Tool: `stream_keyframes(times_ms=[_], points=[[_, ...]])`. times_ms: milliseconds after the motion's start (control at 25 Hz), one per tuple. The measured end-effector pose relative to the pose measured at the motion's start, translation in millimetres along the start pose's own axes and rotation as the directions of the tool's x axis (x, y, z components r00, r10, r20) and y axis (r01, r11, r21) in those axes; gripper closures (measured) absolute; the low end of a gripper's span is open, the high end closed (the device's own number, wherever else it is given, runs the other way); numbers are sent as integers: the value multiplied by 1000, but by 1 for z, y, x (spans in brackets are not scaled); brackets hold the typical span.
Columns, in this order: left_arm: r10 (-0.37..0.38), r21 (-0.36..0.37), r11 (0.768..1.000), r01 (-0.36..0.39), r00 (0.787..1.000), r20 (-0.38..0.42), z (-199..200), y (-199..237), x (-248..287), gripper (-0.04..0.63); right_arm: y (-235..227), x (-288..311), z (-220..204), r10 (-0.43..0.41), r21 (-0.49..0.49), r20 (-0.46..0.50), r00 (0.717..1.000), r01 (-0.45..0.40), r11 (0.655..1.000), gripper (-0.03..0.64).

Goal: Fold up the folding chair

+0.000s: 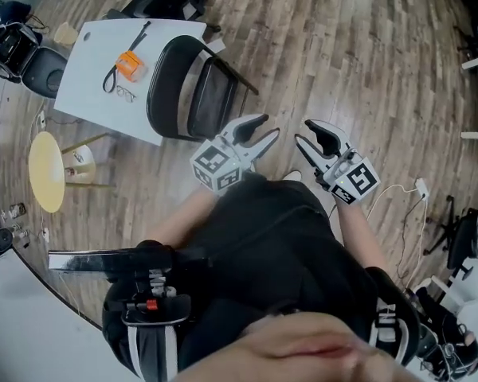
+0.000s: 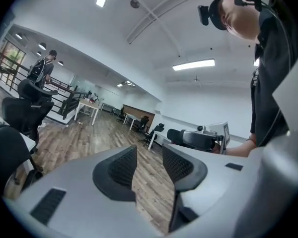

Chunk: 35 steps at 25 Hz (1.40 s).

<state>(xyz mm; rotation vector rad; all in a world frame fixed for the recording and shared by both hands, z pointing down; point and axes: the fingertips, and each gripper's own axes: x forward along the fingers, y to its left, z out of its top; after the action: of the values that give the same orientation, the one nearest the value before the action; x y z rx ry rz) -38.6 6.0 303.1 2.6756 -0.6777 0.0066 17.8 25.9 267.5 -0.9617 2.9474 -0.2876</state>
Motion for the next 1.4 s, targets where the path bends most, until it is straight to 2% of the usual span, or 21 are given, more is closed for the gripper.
stream_keyframes(times_ms=[80, 160, 200, 480, 600, 800, 1400], points=[[19, 42, 999, -19, 1000, 7, 7, -5, -3, 483, 5, 1, 7, 3, 4, 18, 1000, -3, 1000, 506], [40, 77, 996, -41, 999, 9, 15, -6, -5, 587, 9, 5, 14, 4, 2, 33, 999, -4, 1000, 583], [40, 93, 995, -41, 999, 10, 20, -7, -5, 591, 10, 8, 18, 5, -1, 37, 999, -5, 1000, 607], [27, 228, 973, -37, 998, 49, 49, -16, -13, 591, 19, 25, 36, 31, -77, 31, 999, -29, 997, 607], [39, 242, 969, -52, 997, 61, 55, -20, -18, 591, 24, 28, 41, 43, -119, 11, 999, -41, 992, 609], [65, 243, 967, -82, 995, 78, 55, -20, -25, 591, 30, 33, 41, 62, -132, 2, 998, -62, 989, 607], [57, 194, 979, -62, 998, 30, 37, -23, -25, 591, 37, 30, 24, 57, -99, -20, 998, -58, 993, 609]])
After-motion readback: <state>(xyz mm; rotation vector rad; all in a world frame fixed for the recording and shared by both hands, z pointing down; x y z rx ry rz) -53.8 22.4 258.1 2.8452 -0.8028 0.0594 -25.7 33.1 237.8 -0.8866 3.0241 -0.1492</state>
